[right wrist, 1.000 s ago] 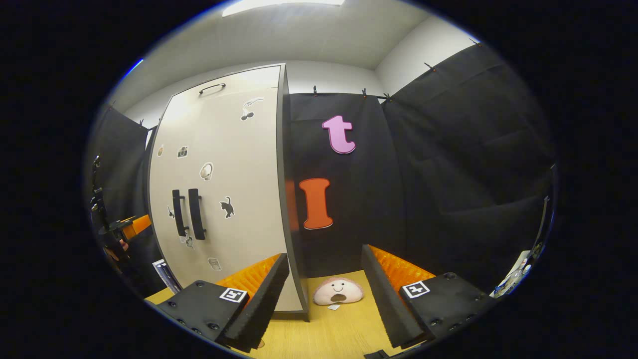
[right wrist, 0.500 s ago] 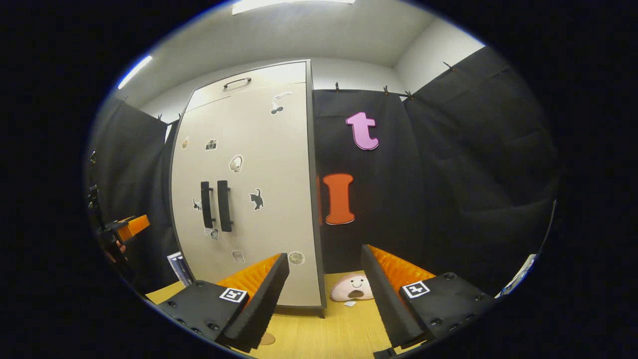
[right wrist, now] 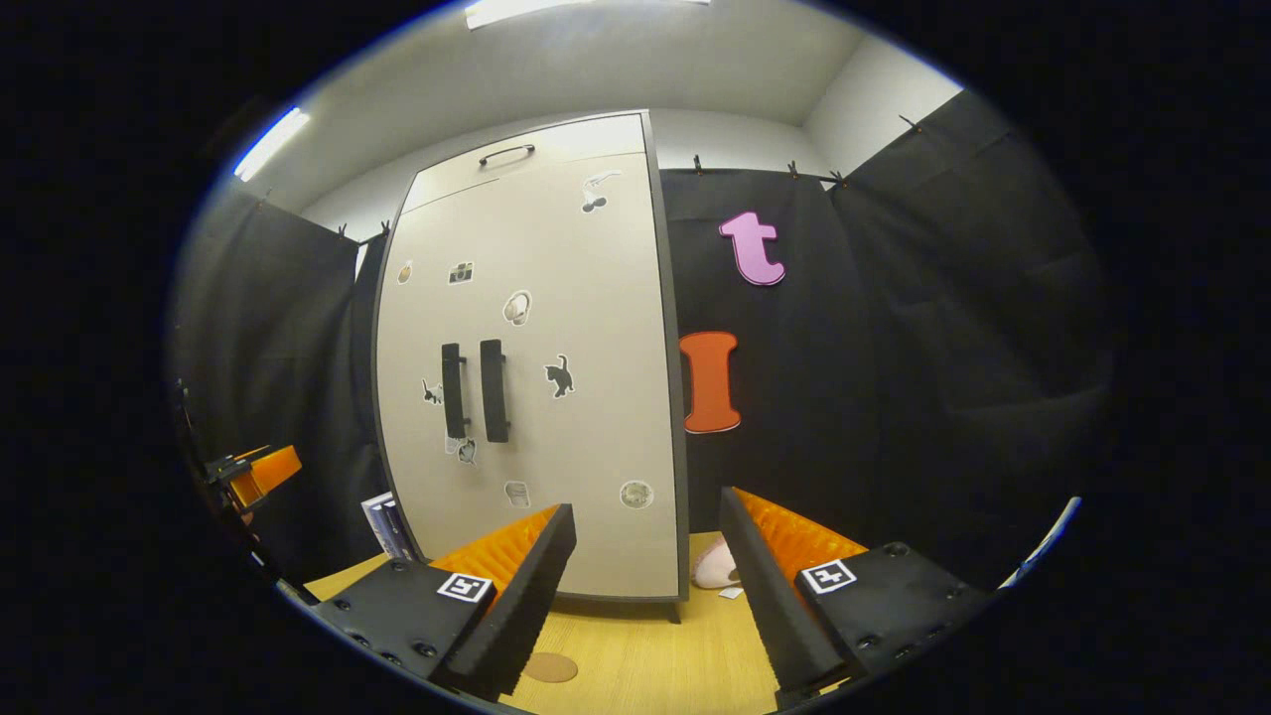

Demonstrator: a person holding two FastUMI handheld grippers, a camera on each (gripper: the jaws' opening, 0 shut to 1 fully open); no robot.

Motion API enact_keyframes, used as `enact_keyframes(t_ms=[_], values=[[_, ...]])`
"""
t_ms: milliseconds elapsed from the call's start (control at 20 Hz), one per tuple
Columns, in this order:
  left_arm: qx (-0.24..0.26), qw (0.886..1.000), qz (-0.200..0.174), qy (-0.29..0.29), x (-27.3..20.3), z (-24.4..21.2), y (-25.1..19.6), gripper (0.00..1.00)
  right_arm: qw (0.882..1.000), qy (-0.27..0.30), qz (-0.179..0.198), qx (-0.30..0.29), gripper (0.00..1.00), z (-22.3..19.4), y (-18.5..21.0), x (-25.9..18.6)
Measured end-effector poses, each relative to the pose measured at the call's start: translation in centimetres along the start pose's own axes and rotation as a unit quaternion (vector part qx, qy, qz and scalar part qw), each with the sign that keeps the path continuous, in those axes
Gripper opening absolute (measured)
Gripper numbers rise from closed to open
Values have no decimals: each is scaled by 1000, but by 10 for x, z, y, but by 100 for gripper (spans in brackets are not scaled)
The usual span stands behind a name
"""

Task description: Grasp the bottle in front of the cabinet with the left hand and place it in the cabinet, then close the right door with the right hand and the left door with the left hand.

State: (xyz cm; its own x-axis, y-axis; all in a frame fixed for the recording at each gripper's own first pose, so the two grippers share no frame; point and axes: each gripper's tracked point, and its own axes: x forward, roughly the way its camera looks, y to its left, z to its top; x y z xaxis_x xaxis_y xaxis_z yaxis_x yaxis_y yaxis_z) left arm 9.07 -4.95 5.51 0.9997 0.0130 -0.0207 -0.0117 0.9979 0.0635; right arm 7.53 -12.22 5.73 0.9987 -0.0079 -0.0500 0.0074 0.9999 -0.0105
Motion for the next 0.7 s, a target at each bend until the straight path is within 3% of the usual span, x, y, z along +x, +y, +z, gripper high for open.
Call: enact_keyframes(t_ms=[300, 700], values=[[-48, 999, 10, 16, -14, -21, 10, 95, 1000, -9, 9, -1, 97, 0, 14, 3], [-16, 999, 28, 0, -9, -16, 27, 95, 1000, -9, -1, -5, 97, 0, 10, 4]])
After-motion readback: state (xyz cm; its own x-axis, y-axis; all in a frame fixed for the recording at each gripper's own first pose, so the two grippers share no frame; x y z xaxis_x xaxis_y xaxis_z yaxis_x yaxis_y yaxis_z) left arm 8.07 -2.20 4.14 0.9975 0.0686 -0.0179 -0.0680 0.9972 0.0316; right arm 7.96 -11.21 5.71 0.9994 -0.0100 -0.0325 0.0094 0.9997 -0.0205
